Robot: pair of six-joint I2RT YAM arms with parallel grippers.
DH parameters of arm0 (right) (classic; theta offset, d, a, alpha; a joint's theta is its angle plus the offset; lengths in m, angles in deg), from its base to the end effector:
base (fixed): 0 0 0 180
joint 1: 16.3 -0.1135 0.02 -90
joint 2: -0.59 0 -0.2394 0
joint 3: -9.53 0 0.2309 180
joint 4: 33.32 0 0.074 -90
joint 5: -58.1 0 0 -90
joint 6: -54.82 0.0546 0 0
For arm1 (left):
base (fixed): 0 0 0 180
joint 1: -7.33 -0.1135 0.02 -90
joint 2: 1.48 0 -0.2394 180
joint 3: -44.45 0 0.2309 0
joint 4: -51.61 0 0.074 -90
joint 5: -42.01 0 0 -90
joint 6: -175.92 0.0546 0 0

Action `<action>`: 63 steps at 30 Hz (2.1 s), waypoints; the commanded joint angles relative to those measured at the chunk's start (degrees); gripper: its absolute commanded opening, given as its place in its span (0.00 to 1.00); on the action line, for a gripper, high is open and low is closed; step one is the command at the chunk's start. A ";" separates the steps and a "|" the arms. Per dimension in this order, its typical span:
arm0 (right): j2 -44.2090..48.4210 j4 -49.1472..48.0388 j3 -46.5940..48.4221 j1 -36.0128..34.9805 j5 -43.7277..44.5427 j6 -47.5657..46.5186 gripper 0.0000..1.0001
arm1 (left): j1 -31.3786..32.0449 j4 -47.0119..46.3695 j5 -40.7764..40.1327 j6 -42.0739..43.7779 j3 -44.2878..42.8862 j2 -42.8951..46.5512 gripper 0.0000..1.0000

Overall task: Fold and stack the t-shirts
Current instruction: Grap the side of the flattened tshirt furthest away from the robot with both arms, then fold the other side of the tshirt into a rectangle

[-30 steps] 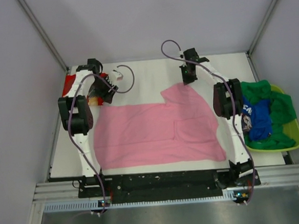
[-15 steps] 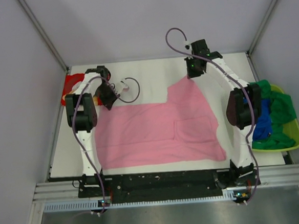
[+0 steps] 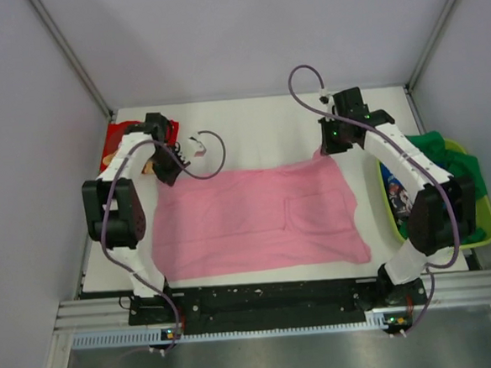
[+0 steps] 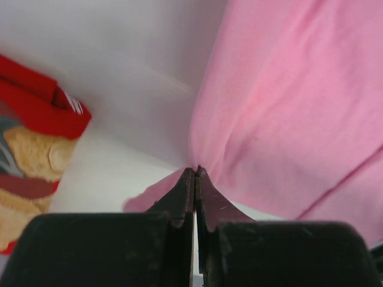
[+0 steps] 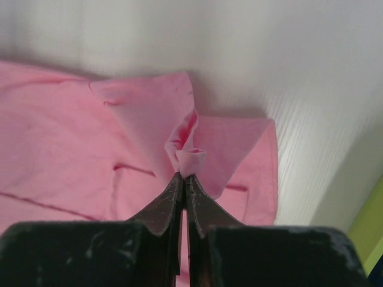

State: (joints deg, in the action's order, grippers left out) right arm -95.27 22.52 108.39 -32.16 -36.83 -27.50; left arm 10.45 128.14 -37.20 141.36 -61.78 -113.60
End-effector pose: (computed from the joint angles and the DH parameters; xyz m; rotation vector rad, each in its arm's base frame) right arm 0.3379 0.1009 0.2614 -0.2152 2.5007 0.2778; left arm 0.3556 -0.0296 0.1851 1.4519 2.5518 -0.1631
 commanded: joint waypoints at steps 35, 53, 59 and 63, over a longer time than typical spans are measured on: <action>22.99 15.30 -28.86 -5.32 -10.63 8.75 0.00 | 1.54 -18.13 -13.60 0.64 51.36 36.98 0.66; 17.38 24.09 -31.67 -5.50 -3.33 11.21 0.00 | -2.32 -22.54 -15.88 1.51 49.43 30.21 0.00; 12.18 24.35 -31.67 -7.70 -4.74 10.42 0.22 | -2.41 -22.01 -16.33 1.69 48.82 30.02 0.09; 12.88 27.07 -28.78 -7.79 0.43 10.68 0.45 | -2.32 -18.77 -12.99 2.74 47.41 31.78 0.35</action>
State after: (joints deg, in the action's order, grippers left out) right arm -83.58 46.12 76.65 -39.39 -40.94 -17.03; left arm 8.57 108.23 -53.31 142.70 -12.43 -83.00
